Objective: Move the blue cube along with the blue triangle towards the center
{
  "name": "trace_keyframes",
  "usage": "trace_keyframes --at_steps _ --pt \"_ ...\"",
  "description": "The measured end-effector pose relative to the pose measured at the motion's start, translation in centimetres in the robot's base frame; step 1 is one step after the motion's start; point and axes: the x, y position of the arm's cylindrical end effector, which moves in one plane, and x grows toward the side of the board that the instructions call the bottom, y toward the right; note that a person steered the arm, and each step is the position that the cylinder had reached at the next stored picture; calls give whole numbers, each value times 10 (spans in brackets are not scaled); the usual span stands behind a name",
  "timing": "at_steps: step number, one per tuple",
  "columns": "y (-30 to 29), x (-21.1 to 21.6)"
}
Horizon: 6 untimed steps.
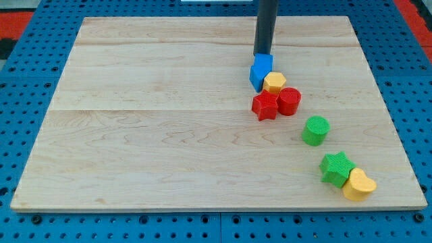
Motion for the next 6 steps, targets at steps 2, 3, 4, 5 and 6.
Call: trace_keyframes --at_steps 2,3,4,5,6 --pt "0 42" --pt "0 61" --pt "-2 69" --pt "-25 69" --pt "-54 69"
